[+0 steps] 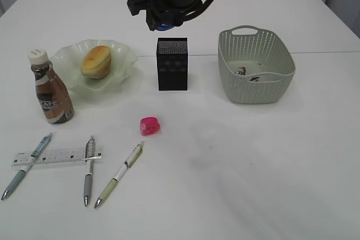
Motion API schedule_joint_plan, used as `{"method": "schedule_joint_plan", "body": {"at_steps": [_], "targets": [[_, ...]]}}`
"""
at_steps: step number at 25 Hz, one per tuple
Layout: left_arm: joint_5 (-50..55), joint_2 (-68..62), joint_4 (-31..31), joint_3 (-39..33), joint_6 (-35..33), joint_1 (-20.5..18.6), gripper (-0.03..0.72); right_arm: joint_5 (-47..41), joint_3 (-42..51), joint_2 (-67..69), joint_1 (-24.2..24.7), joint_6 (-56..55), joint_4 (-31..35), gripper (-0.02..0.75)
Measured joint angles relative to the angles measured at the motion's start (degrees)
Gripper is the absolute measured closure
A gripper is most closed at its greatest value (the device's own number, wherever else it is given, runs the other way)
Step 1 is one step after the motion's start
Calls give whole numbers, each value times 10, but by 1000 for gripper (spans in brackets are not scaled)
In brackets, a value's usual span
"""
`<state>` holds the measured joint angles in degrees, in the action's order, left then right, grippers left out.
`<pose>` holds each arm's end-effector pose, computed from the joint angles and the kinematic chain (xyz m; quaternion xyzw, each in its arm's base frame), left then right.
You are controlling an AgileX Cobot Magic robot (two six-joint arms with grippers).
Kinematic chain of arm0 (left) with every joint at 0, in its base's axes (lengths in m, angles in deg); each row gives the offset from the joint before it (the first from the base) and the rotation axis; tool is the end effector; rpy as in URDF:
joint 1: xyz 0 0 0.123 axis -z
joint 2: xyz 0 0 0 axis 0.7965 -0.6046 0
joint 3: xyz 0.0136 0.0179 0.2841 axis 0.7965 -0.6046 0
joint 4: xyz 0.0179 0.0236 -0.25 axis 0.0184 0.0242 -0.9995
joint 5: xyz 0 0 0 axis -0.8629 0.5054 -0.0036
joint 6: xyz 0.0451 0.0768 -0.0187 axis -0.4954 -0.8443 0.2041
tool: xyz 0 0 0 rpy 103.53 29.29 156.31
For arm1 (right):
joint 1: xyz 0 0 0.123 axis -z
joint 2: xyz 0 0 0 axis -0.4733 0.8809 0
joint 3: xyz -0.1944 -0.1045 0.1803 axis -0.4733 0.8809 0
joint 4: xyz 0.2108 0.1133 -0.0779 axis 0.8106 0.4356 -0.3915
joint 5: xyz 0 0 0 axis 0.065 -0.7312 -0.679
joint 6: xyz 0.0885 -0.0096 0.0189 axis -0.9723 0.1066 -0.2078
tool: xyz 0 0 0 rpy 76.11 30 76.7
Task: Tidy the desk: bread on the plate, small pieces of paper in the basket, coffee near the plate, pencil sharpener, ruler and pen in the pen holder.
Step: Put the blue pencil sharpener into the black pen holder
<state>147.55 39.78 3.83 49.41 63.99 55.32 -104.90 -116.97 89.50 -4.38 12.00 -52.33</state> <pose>0.1164 -0.0097 0.2963 -0.0148 0.9845 -0.0354 0.1709 0.4100 0.2551 0.3152 -0.2493 0.9107 0.0625 0.3234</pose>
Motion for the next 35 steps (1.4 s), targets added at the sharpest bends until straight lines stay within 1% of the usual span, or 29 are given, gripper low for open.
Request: {"method": "schedule_joint_plan", "body": {"at_steps": [4, 10, 21, 29, 35], "targets": [[0, 0, 0, 0, 0, 0, 336, 10, 0, 0, 0, 0, -4, 359], [0, 0, 0, 0, 0, 0, 336, 11, 0, 1, 0, 0, -42, 360], [0, 0, 1, 0, 0, 0, 336, 26, 0, 27, 4, 0, -57, 360], [0, 0, 1, 0, 0, 0, 336, 35, 0, 47, 40, -6, -47, 359], [0, 0, 1, 0, 0, 0, 337, 61, 0, 48, 51, -6, -44, 360]]}}
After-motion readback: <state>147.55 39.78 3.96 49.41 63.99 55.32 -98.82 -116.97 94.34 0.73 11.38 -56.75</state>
